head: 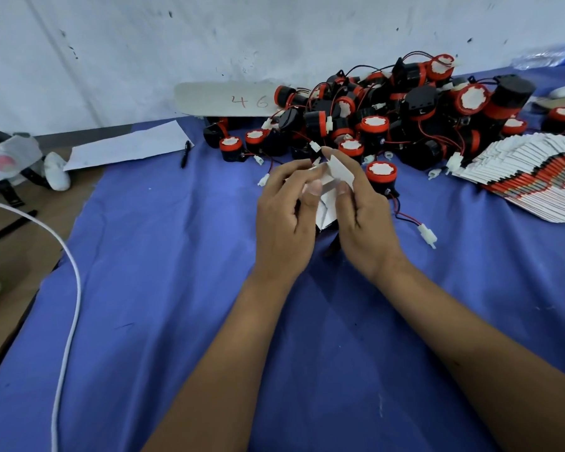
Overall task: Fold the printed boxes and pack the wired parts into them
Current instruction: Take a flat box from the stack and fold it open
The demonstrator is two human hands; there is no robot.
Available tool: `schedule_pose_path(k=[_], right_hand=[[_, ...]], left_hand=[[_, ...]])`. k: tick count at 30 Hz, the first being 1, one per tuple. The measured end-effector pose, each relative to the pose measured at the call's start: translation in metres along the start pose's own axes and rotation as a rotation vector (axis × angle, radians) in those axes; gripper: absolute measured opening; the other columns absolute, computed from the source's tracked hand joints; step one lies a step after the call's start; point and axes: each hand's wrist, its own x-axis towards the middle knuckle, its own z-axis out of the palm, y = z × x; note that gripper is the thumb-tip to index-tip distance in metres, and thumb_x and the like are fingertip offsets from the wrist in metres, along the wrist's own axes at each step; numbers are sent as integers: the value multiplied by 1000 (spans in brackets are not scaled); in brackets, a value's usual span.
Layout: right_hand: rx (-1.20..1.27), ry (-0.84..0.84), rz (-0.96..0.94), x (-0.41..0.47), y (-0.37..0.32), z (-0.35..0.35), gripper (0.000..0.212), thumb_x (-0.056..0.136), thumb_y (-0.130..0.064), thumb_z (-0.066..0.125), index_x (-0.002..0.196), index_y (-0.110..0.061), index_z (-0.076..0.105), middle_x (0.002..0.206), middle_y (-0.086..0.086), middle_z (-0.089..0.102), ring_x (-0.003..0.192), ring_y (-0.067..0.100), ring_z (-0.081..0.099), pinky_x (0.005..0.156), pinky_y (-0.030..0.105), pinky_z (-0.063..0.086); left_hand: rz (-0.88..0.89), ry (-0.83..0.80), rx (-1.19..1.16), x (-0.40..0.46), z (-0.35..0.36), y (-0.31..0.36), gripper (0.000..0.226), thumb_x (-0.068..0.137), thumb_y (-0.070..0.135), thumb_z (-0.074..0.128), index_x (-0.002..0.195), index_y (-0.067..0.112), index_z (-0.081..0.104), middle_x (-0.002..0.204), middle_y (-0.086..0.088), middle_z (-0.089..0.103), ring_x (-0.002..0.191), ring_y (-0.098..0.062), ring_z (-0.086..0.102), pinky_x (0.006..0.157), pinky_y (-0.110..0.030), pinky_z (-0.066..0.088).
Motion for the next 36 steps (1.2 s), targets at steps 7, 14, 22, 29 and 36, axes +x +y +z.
schedule_pose_path(k=[7, 14, 22, 29, 36], right_hand=[[135, -19, 67, -2, -1, -2, 48, 107, -11, 34, 146, -36, 45, 103, 11, 64, 92, 40, 58, 76, 52, 51], [343, -114, 185, 4, 2, -6, 45, 106, -19, 32, 146, -26, 52, 145, -6, 57, 138, 12, 49, 118, 43, 38], [359, -121, 240, 5, -2, -8, 41, 107, -29, 50, 147, -40, 50, 111, 1, 69, 106, 11, 66, 95, 38, 58], [506, -97, 322, 7, -3, -8, 41, 101, -10, 58, 136, -30, 63, 135, -14, 65, 125, 10, 61, 103, 54, 52], [290, -225, 147, 5, -1, -5, 41, 109, -26, 44, 150, -35, 43, 148, -30, 45, 141, -12, 34, 110, 12, 35]], left_hand=[[110, -231, 52, -5, -3, 1, 48, 92, 43, 61, 126, 9, 61, 146, -11, 37, 142, -22, 38, 115, -31, 36], [82, -267, 83, -2, -8, 0, 41, 96, 40, 68, 122, 9, 63, 146, -10, 39, 138, -21, 42, 112, -29, 39], [81, -201, 65, -2, -9, -3, 48, 92, 35, 76, 129, 18, 52, 134, -1, 47, 123, -15, 50, 101, -22, 43], [31, -170, 53, -3, -14, -7, 78, 75, 33, 91, 136, 20, 44, 130, 9, 54, 116, -13, 57, 92, -24, 49], [160, -79, 142, -2, -12, -8, 73, 74, 17, 85, 137, 18, 47, 134, 9, 54, 121, -14, 56, 100, -29, 47]])
